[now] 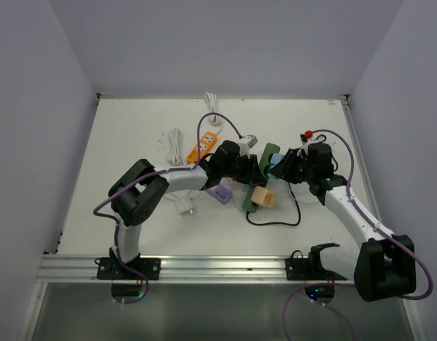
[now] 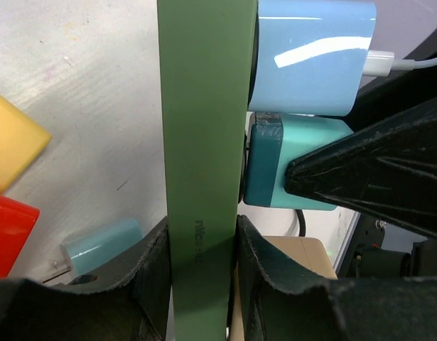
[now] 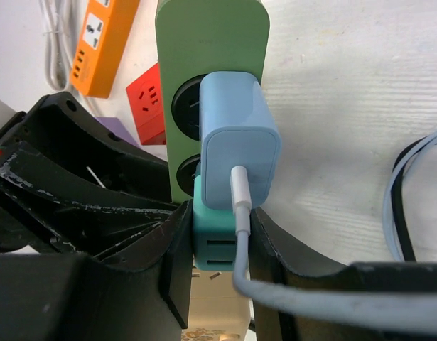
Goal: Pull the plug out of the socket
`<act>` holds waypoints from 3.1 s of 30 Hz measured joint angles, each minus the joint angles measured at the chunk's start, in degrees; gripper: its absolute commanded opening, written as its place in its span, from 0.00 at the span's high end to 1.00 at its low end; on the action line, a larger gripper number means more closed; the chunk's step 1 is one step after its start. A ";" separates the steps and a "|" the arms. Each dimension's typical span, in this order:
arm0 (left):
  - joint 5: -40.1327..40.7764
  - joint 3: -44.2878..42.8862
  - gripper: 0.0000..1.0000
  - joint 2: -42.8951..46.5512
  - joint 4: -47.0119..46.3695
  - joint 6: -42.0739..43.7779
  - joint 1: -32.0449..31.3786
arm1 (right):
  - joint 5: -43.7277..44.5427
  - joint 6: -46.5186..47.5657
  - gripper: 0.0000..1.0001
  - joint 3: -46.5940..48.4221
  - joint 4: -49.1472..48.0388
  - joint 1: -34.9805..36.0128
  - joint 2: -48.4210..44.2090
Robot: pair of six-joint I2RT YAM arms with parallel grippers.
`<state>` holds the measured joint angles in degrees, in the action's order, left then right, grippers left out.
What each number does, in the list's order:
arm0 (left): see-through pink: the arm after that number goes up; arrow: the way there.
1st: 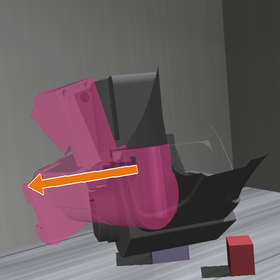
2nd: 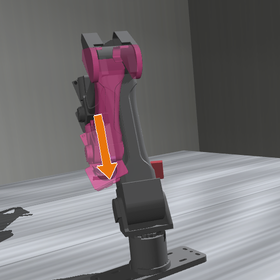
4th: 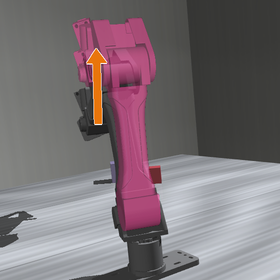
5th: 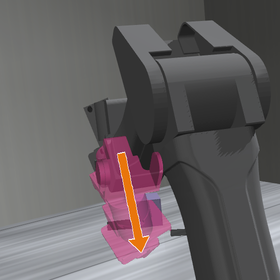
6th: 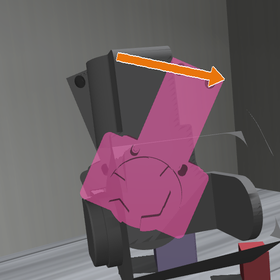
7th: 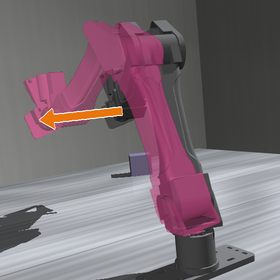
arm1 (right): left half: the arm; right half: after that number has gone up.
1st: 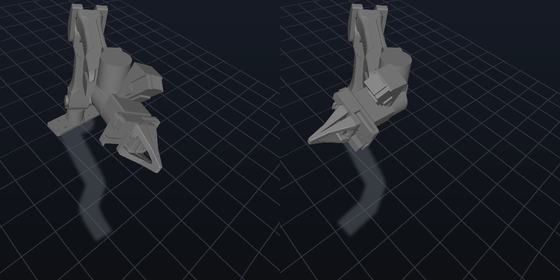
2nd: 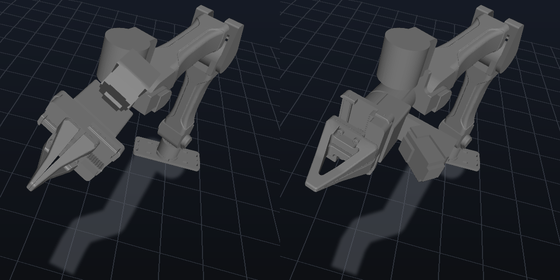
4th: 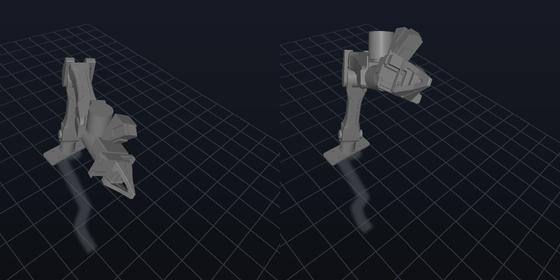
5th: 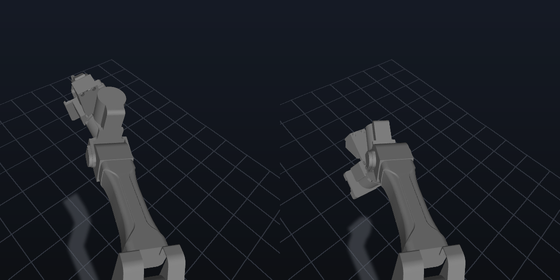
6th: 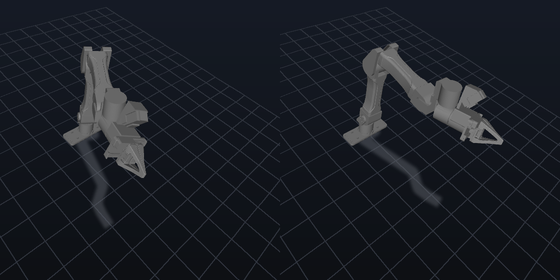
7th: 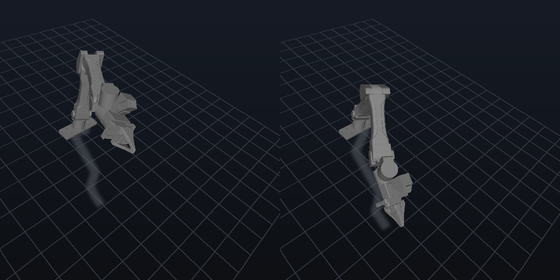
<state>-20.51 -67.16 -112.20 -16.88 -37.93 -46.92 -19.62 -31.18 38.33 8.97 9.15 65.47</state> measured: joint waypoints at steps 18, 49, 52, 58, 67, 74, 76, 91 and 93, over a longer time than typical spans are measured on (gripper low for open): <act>-5.92 7.04 1.00 0.11 -13.97 -3.06 2.16 | 5.77 0.98 1.00 2.03 4.94 4.04 -3.17; -5.64 9.05 1.00 0.15 -15.15 -5.95 6.27 | -6.23 2.25 0.99 1.66 6.54 -2.08 -8.81; -4.20 8.52 1.00 0.42 -13.35 -5.29 5.84 | -3.48 3.78 1.00 1.97 8.59 -2.08 -8.96; -2.47 8.37 1.00 2.34 -10.45 -3.21 5.29 | 3.93 4.17 0.97 0.22 9.66 -2.08 -6.97; -1.84 8.11 1.00 3.13 -8.48 -1.86 5.27 | 7.54 3.56 0.70 -3.67 7.43 -2.08 0.52; -1.79 7.82 1.00 3.15 -7.65 -1.66 5.27 | 8.20 3.34 0.34 -3.67 5.01 -2.10 1.92; -1.81 7.82 1.00 3.15 -7.58 -1.64 5.27 | 8.17 3.37 0.34 -3.67 4.87 -2.10 2.10; -2.05 7.80 1.00 3.15 -7.45 -1.42 5.22 | 3.15 4.22 0.35 -3.87 3.50 -2.10 -6.60; -1.99 7.72 1.00 3.15 -7.30 -1.27 5.03 | 0.98 3.89 0.30 -4.31 1.03 -2.10 -9.97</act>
<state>-22.50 -59.44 -109.06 -24.18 -39.20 -41.89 -18.63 -27.29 34.02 10.00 7.05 55.51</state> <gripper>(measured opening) 0.397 0.663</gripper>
